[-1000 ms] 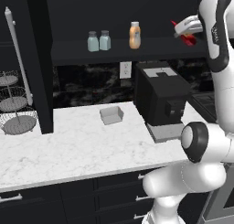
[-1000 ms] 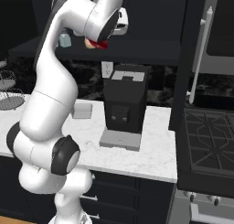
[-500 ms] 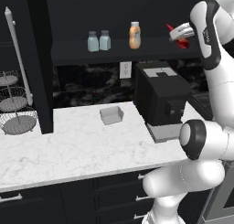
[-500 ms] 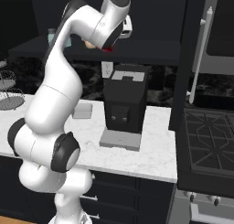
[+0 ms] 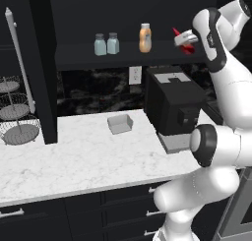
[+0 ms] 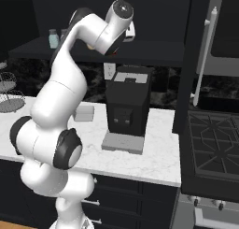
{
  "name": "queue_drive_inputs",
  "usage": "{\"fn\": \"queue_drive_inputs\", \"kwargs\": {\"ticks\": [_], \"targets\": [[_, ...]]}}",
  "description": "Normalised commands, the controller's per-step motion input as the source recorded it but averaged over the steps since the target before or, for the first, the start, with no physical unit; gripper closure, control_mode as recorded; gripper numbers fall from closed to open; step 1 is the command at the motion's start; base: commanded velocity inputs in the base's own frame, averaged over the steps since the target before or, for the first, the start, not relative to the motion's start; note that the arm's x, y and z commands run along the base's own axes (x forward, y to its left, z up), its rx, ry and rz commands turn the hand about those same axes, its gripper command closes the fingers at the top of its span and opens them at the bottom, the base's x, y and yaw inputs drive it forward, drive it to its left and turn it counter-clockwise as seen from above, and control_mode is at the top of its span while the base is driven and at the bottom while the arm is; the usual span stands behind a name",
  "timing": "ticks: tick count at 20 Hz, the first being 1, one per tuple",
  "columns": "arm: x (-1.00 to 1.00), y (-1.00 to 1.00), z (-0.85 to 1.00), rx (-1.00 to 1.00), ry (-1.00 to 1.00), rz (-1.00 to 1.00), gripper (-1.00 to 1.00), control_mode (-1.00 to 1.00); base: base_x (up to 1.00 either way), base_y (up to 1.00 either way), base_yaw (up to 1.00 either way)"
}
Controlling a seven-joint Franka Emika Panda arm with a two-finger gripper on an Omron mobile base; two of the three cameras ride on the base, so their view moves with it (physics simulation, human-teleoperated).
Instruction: Put the shaker and condiment bottle from the counter next to their counterparts in the cabinet.
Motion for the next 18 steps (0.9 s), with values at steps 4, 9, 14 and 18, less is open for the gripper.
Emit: {"fn": "queue_drive_inputs", "kwargs": {"ticks": [4,9,14,18], "targets": [[0.44,0.04,0.0,0.03,0.0,0.04,1.0,-1.0,0.0,0.0,0.0],[0.4,0.09,0.0,0.01,0.0,0.04,1.0,-1.0,0.0,0.0,0.0],[0.34,0.14,0.02,0.0,0.0,0.04,1.0,-1.0,0.0,0.0,0.0],[0.37,0.07,0.01,0.0,0.0,0.0,1.0,-1.0,0.0,0.0,0.0]]}}
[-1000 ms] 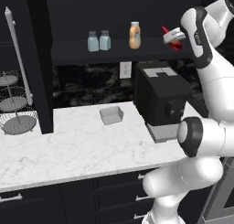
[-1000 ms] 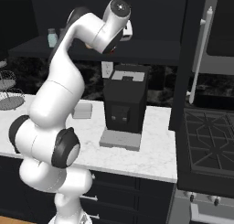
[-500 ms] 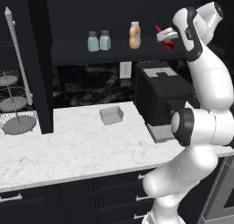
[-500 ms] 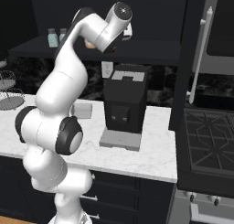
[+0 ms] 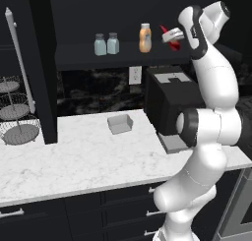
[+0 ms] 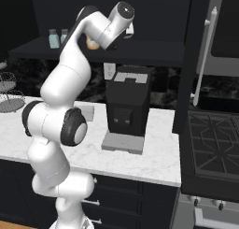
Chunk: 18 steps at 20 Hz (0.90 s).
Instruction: Put the shaker and condiment bottle from the counter next to their counterparts in the cabinet.
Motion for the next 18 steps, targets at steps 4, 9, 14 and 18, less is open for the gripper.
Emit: {"fn": "queue_drive_inputs", "kwargs": {"ticks": [4,9,14,18], "targets": [[0.36,0.0,0.0,0.0,-0.02,0.0,1.0,-1.0,0.0,0.0,0.0],[0.17,0.0,-0.04,-0.02,-0.12,0.0,1.0,-1.0,0.0,0.0,0.0],[0.18,0.0,-0.26,-0.02,-0.17,0.0,1.0,-1.0,0.0,0.0,0.0],[0.18,0.03,-0.43,0.0,-0.14,0.0,1.0,-1.0,0.0,0.0,0.0]]}}
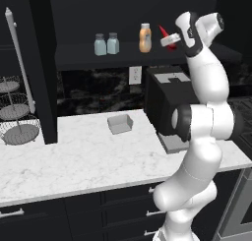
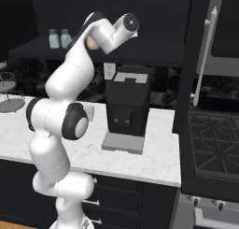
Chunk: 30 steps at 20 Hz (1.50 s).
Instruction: Put the shaker and condiment bottle from the counter next to their counterparts in the cabinet.
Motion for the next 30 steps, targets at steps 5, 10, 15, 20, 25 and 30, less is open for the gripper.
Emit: {"fn": "queue_drive_inputs", "kwargs": {"ticks": [5,10,15,20,25,30], "targets": [[0.3,0.09,-0.36,0.0,-0.07,0.0,1.0,-1.0,0.0,0.0,0.0],[0.35,0.1,-0.2,0.0,-0.04,0.0,-1.0,-1.0,0.0,0.0,0.0],[0.12,0.02,-0.02,0.0,-0.03,0.0,-1.0,-1.0,0.0,0.0,0.0],[0.0,0.0,0.0,0.0,-0.01,0.0,-1.0,-1.0,0.0,0.0,0.0],[0.0,0.0,0.01,0.0,0.0,0.0,-1.0,-1.0,0.0,0.0,0.0],[0.0,-0.02,0.15,0.0,0.0,0.0,-1.0,-1.0,0.0,0.0,0.0]]}}
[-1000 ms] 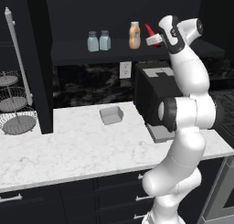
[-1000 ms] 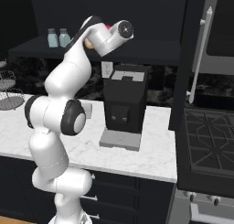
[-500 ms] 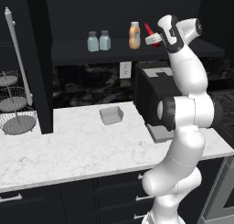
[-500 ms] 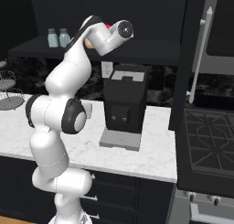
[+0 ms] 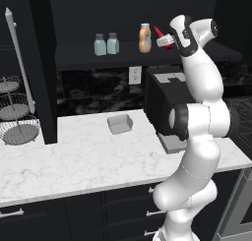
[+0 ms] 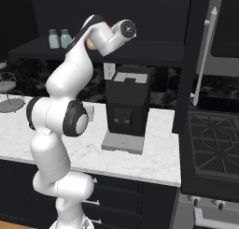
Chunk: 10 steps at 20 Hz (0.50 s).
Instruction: Put the shaker and condiment bottle from the counter next to their counterparts in the cabinet.
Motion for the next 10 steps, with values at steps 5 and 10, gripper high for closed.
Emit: {"fn": "queue_drive_inputs", "kwargs": {"ticks": [5,10], "targets": [[0.0,-0.03,0.24,0.0,0.0,0.0,-1.0,-1.0,0.0,0.0,0.0],[-0.02,-0.04,0.22,0.0,0.0,0.0,-1.0,-1.0,0.0,0.0,0.0]]}}
